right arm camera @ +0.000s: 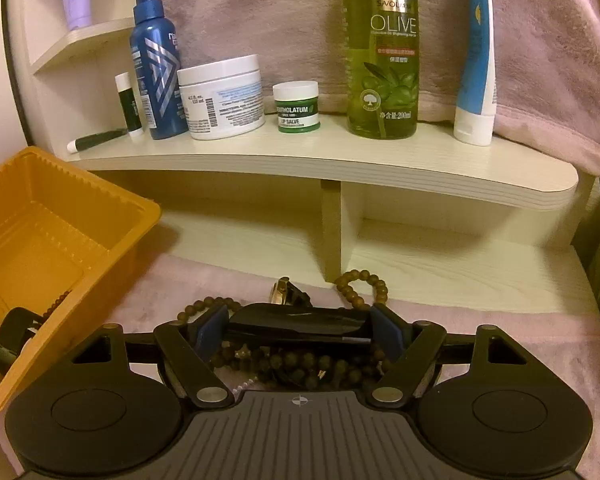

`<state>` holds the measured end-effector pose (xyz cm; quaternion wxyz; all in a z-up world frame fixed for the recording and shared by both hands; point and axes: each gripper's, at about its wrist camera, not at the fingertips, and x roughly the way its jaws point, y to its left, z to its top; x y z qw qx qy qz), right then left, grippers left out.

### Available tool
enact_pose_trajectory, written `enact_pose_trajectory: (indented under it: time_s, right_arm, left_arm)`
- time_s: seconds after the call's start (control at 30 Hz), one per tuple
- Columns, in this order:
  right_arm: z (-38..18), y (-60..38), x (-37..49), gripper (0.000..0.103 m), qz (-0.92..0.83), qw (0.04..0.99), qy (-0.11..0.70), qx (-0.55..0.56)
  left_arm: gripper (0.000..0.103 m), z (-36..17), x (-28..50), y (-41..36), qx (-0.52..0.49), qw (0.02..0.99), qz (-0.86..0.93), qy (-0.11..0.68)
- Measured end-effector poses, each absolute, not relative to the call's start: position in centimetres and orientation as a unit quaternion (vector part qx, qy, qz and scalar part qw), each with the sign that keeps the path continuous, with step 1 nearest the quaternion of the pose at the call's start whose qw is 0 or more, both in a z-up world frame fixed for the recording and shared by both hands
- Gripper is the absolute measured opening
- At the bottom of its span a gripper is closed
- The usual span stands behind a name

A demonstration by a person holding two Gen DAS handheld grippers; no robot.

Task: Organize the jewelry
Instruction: 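Carry the black pendant into the orange tray and open the right gripper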

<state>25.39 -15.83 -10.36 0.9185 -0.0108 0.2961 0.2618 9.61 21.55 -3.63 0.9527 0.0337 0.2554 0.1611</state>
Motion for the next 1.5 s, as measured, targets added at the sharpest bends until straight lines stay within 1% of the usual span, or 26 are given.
enact_pose_trajectory:
  time_s: [0.3, 0.47, 0.6, 0.8, 0.97, 1.27, 1.5]
  right_arm:
    - [-6.7, -15.2, 22.3, 0.076, 0.306, 0.913, 0.27, 0.01]
    - [-4.2, -11.7, 20.0, 0.076, 0.379, 0.891, 0.25, 0.009]
    - [-3.4, -7.8, 18.5, 0.076, 0.435, 0.866, 0.246, 0.002]
    - [-4.4, -1.3, 17.5, 0.076, 0.484, 0.831, 0.273, -0.016]
    - [-5.8, 2.0, 17.9, 0.076, 0.493, 0.815, 0.301, -0.037]
    - [-6.9, 4.2, 18.7, 0.076, 0.492, 0.805, 0.328, -0.047]
    - [-7.0, 4.6, 19.7, 0.076, 0.499, 0.793, 0.348, -0.025]
  left_arm:
    - [0.012, -3.7, 9.6, 21.6, 0.034, 0.953, 0.161, 0.255]
    - [0.012, -3.7, 9.5, 21.7, 0.032, 0.953, 0.159, 0.255]
    - [0.011, -3.7, 9.4, 21.8, 0.032, 0.954, 0.155, 0.253]
    - [0.011, -3.9, 9.2, 22.0, 0.025, 0.955, 0.153, 0.253]
    - [0.011, -4.1, 9.2, 22.2, 0.017, 0.956, 0.151, 0.25]
    - [0.011, -4.3, 9.4, 22.3, 0.009, 0.956, 0.151, 0.251]
    - [0.011, -4.3, 9.5, 22.3, 0.004, 0.955, 0.153, 0.253]
